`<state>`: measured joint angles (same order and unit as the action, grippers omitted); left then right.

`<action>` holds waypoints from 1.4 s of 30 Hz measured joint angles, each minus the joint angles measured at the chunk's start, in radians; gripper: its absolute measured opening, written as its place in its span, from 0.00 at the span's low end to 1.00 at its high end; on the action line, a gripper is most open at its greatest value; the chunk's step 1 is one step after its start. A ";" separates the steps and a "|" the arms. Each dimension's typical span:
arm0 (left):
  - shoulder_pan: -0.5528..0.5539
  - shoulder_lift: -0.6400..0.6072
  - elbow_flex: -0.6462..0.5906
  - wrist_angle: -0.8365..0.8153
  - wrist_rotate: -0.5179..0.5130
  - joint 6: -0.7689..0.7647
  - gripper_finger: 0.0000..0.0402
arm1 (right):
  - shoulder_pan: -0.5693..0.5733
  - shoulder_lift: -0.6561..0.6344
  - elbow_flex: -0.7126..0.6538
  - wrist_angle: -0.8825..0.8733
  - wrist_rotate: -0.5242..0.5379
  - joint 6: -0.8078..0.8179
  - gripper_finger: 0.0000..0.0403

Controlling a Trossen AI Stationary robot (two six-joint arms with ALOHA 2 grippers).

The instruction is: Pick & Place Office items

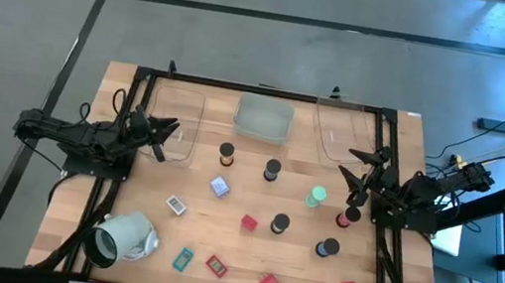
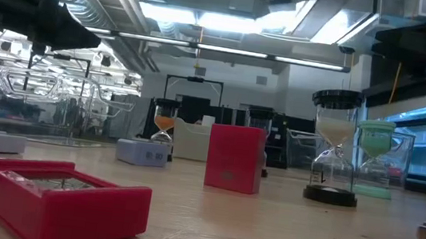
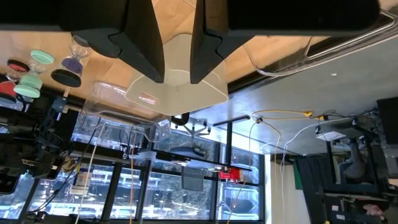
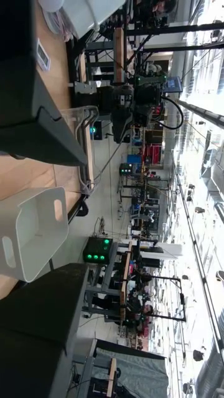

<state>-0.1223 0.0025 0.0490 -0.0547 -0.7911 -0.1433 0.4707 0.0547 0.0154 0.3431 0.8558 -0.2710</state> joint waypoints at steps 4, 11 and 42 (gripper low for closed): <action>0.000 0.000 0.000 0.000 0.000 0.000 0.18 | 0.000 0.000 0.000 0.000 -0.009 0.000 0.68; 0.000 0.000 0.000 0.000 0.000 0.000 0.18 | 0.000 0.000 0.000 0.000 -0.045 0.000 0.68; 0.000 0.000 0.000 0.177 0.011 0.108 0.18 | 0.000 0.000 0.000 0.008 -0.037 0.110 0.68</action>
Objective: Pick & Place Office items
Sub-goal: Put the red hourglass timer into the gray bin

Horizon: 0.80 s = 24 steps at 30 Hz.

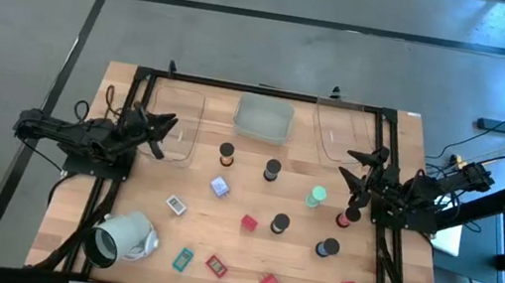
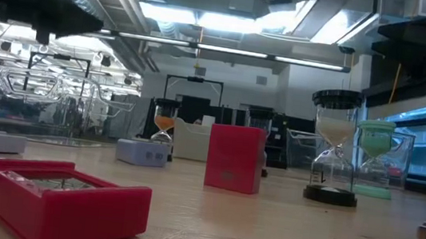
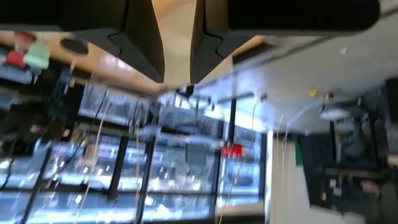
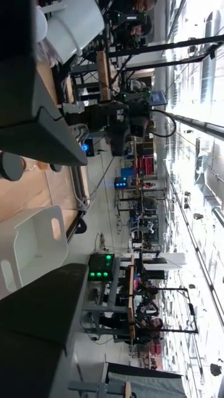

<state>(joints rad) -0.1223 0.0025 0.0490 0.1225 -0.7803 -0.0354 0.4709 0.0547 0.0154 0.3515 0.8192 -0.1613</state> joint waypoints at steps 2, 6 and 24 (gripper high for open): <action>0.000 0.000 0.000 0.050 0.026 0.038 0.18 | 0.000 0.000 0.000 0.000 0.000 0.021 0.68; 0.000 0.000 0.000 0.103 0.106 0.085 0.21 | 0.000 0.000 0.000 0.000 0.000 0.064 0.68; 0.001 0.089 0.000 0.373 0.090 0.076 0.43 | 0.000 0.000 0.027 0.067 0.107 0.113 0.68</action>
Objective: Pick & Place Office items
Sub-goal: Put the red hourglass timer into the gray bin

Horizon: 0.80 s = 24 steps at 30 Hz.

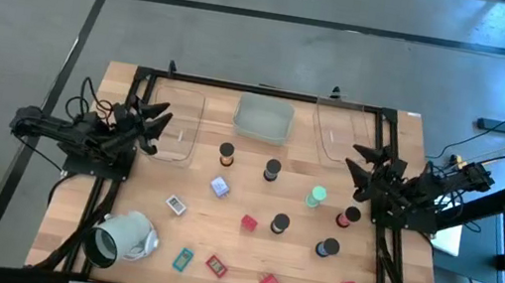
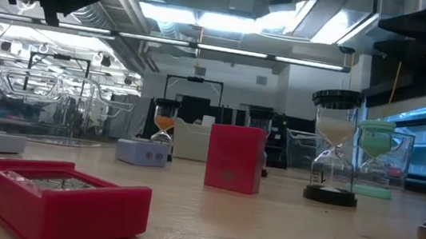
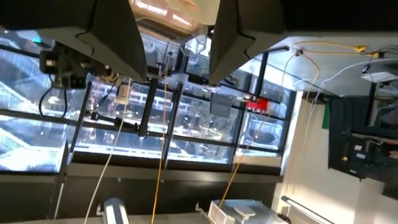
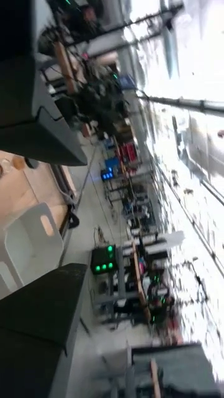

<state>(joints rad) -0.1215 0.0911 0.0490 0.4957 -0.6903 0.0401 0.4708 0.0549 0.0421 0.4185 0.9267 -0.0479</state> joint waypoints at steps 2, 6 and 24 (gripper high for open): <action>0.000 0.041 0.000 0.024 -0.007 0.000 0.43 | 0.000 0.000 0.021 -0.014 0.012 -0.009 0.68; 0.000 0.142 0.008 0.083 -0.041 0.000 0.43 | 0.000 0.003 0.086 -0.103 0.038 -0.012 0.68; 0.000 0.609 0.259 0.081 -0.082 -0.018 0.44 | 0.000 0.414 0.459 -0.691 -0.006 0.472 0.68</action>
<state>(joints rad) -0.1215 0.7005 0.3077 0.5766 -0.7723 0.0217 0.4706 0.4687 0.5013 -0.2725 0.9206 0.4239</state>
